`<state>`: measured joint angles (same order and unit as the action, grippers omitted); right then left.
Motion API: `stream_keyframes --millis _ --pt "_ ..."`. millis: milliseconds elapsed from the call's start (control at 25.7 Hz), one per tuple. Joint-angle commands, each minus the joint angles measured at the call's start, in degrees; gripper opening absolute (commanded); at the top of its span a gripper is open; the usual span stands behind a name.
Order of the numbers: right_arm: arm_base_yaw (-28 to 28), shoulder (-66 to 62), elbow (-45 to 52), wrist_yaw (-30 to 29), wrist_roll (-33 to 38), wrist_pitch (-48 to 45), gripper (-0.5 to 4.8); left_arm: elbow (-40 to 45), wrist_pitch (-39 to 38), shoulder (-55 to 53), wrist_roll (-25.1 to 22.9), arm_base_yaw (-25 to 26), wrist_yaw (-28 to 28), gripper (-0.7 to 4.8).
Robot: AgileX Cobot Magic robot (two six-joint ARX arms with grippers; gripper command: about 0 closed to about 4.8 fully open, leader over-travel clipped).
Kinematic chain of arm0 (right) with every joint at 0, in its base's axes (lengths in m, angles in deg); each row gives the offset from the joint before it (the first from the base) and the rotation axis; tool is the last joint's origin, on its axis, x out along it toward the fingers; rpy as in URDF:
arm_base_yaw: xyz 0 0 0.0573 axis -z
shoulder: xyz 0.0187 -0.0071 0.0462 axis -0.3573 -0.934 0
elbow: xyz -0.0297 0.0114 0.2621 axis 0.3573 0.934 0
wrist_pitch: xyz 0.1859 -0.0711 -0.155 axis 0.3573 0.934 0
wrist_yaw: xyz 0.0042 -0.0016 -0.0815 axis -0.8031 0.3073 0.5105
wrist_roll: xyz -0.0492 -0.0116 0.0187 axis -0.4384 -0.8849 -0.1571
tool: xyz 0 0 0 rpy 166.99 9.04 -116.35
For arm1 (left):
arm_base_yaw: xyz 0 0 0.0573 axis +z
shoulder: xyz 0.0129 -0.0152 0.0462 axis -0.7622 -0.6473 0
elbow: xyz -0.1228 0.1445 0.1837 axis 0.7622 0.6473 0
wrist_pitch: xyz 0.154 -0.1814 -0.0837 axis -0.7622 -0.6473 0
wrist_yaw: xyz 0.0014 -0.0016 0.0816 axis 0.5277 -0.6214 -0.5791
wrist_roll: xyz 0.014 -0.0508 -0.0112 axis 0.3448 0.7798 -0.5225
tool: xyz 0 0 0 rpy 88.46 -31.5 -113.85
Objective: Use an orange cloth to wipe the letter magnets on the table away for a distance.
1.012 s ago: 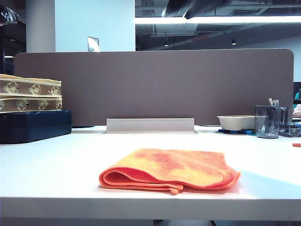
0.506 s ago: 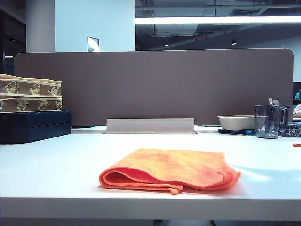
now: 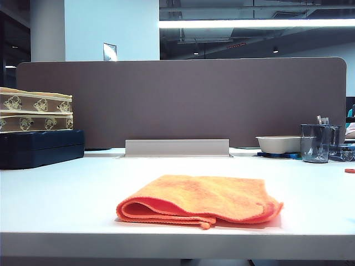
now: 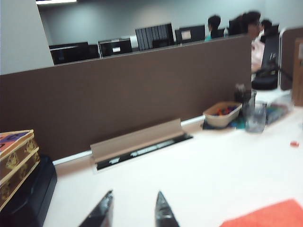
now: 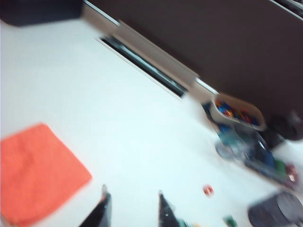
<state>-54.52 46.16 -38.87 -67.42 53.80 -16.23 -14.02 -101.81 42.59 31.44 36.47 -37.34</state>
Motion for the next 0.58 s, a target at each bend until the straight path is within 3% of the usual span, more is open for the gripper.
stream_keyframes --millis 39,428,584 --pt "0.0 2.7 -0.2 5.0 0.0 3.8 1.29 -0.1 -2.8 0.0 -2.9 0.0 -0.3 0.99" --pt "0.0 14.3 0.0 7.5 0.6 13.2 1.01 -0.1 -5.6 0.0 -3.7 0.0 -3.2 0.64" --pt "-0.2 20.9 2.8 6.9 6.6 15.1 0.80 0.0 -5.7 0.0 -3.7 0.0 -4.3 0.15"
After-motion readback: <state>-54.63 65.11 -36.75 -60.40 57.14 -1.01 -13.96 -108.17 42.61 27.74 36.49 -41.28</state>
